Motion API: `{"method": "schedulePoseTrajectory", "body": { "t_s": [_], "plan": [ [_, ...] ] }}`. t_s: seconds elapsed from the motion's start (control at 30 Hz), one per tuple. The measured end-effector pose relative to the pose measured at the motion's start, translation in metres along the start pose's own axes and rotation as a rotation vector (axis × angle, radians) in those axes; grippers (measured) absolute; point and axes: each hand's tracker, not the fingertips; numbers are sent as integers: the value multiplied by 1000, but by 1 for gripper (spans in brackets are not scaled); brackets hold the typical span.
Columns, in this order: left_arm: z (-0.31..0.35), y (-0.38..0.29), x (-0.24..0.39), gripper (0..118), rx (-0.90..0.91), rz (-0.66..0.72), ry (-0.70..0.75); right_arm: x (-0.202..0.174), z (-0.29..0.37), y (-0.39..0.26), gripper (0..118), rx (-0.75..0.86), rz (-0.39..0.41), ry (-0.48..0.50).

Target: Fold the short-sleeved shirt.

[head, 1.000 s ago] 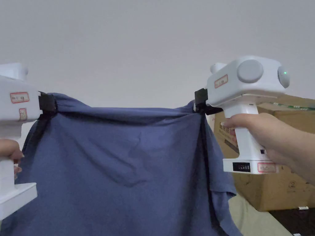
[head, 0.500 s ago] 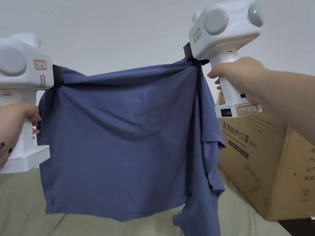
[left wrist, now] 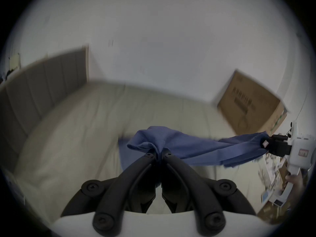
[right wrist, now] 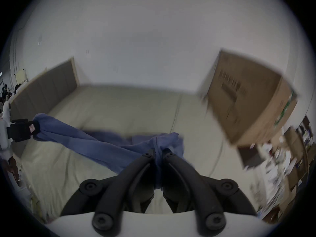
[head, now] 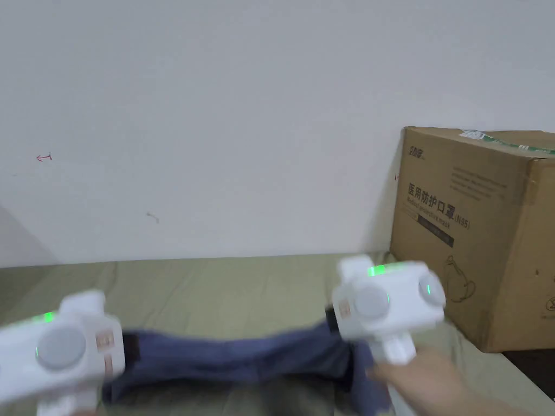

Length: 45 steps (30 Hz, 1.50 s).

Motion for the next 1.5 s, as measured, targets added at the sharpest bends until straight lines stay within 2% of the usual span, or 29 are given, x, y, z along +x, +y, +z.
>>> {"method": "schedulePoseTrajectory", "body": {
  "t_s": [0.07,0.13,0.2,0.27,0.4,0.5,0.63,0.73,0.77,0.8,0.83,0.87,0.9,0.93,1.0,1.03,1.1,1.13,1.2,1.27,1.3,1.33,1.37,1.4,1.43,1.47,1.5],
  "plan": [
    [-8,-54,-19,3,-123,32,-45,-3,-11,-64,7,-101,-35,24],
    [0,-103,-31,3,-197,44,-63,-2,-6,-125,7,-195,-123,91],
    [24,-141,-41,3,-230,86,-84,-3,11,-170,7,-241,-103,89],
    [56,-167,-52,3,-220,145,-125,-3,52,-206,7,-210,-102,98],
    [122,-192,-60,3,-165,125,-129,-1,125,-245,7,-185,-154,140],
    [147,-201,-63,3,-149,107,-91,-3,159,-262,7,-199,-220,145],
    [133,-203,-66,3,-169,88,-80,-2,142,-268,7,-233,-240,181],
    [110,-200,-68,4,-193,129,-95,1,109,-258,7,-290,-288,138],
    [105,-199,-68,8,-193,140,-97,4,101,-255,11,-267,-340,145],
    [103,-197,-69,32,-195,144,-101,8,99,-252,41,-246,-393,169],
    [102,-196,-69,70,-196,157,-109,12,99,-250,83,-250,-467,202],
    [103,-196,-67,106,-207,179,-119,16,99,-248,111,-302,-525,221],
    [109,-196,-66,118,-187,200,-141,21,104,-248,118,-307,-579,255],
    [117,-193,-65,117,-148,211,-168,26,111,-246,118,-282,-630,284],
    [127,-189,-63,116,-157,199,-177,32,123,-242,118,-312,-657,294],
    [135,-186,-62,116,-144,197,-181,33,134,-240,118,-300,-638,281],
    [154,-178,-57,116,-69,184,-198,33,159,-233,118,-173,-609,258],
    [166,-174,-55,116,-26,168,-199,30,176,-229,118,-79,-570,229],
    [189,-167,-47,116,84,120,-188,21,207,-220,118,111,-520,252],
    [212,-166,-39,111,225,68,-176,11,231,-213,116,232,-468,289],
    [224,-169,-35,88,315,30,-174,4,241,-211,107,303,-432,307],
    [234,-174,-30,54,414,-12,-151,-3,249,-211,84,377,-394,325],
    [240,-177,-25,14,473,-49,-117,-9,254,-210,36,425,-353,335],
    [242,-181,-22,2,494,-88,-49,-18,258,-208,0,458,-304,328],
    [241,-181,-18,2,493,-111,0,-29,255,-204,0,455,-268,282],
    [241,-183,-19,2,496,-98,-35,-35,256,-205,0,458,-253,222],
    [241,-183,-23,1,488,-82,-86,-35,253,-204,0,451,-277,260]
  ]
}}
